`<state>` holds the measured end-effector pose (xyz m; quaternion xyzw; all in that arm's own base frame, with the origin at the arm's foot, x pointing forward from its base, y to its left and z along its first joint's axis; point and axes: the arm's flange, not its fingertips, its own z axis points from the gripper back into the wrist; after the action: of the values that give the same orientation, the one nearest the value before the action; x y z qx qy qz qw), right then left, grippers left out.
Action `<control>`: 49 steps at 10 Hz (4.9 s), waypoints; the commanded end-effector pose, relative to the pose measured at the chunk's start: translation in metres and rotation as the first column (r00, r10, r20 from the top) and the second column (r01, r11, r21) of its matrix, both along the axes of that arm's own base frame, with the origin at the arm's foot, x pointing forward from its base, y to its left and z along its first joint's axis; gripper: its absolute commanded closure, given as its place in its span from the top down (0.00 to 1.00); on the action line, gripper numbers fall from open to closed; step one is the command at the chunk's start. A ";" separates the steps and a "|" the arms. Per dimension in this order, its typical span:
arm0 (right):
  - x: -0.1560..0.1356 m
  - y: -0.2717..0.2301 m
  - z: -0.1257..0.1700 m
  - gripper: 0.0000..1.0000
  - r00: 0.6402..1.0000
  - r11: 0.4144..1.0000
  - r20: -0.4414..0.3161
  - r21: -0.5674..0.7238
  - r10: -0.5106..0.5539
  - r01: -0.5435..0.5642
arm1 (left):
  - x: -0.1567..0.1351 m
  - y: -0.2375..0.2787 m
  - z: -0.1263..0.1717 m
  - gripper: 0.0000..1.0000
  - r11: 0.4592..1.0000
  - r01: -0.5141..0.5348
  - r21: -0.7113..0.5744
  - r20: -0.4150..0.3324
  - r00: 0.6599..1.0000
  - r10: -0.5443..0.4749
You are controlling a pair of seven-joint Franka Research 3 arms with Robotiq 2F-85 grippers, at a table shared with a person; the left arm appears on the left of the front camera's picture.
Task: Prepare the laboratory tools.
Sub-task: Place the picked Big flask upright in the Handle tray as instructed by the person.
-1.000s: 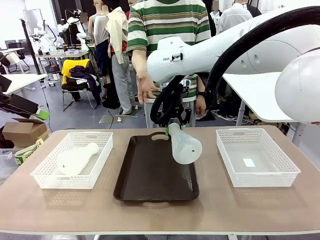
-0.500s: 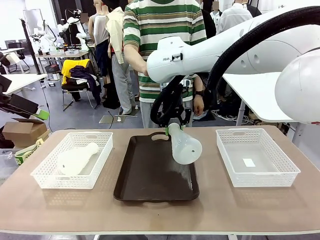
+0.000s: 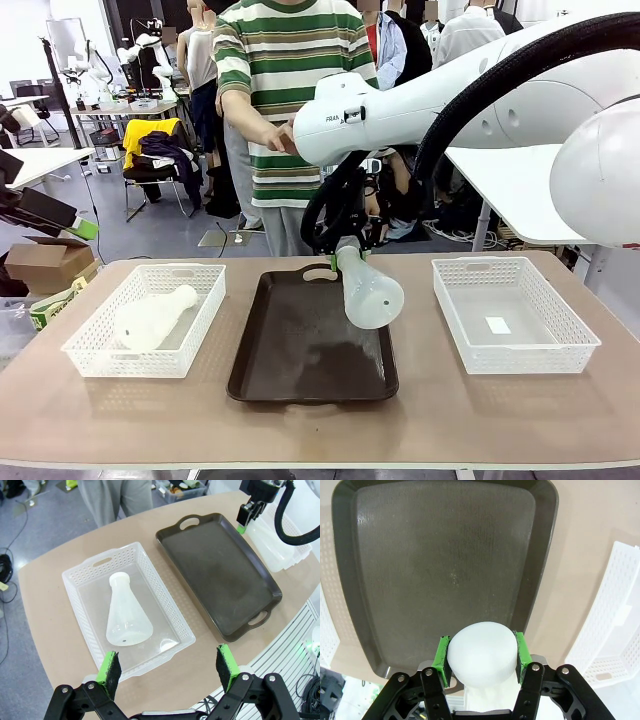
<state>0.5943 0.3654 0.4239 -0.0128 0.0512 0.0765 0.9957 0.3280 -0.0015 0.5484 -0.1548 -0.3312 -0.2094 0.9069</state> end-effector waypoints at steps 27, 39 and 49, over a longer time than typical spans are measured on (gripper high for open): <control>-0.020 0.018 0.034 0.00 0.463 0.272 0.603 0.384 0.649 -0.882 | 0.000 0.004 -0.001 1.00 1.000 0.014 0.011 0.000 1.000 -0.014; -0.039 -0.021 0.013 0.00 0.272 -0.035 0.795 0.345 0.542 -0.938 | 0.000 0.004 -0.001 1.00 1.000 0.014 0.011 0.000 1.000 -0.014; -0.018 -0.049 -0.035 0.00 0.106 -0.368 0.984 0.153 0.146 -0.917 | 0.000 0.004 -0.001 1.00 1.000 0.014 0.011 0.000 1.000 -0.014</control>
<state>0.5771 0.3175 0.3914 0.5092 -0.3367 0.6457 0.4586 0.3279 -0.0013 0.5485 -0.1548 -0.3312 -0.2092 0.9069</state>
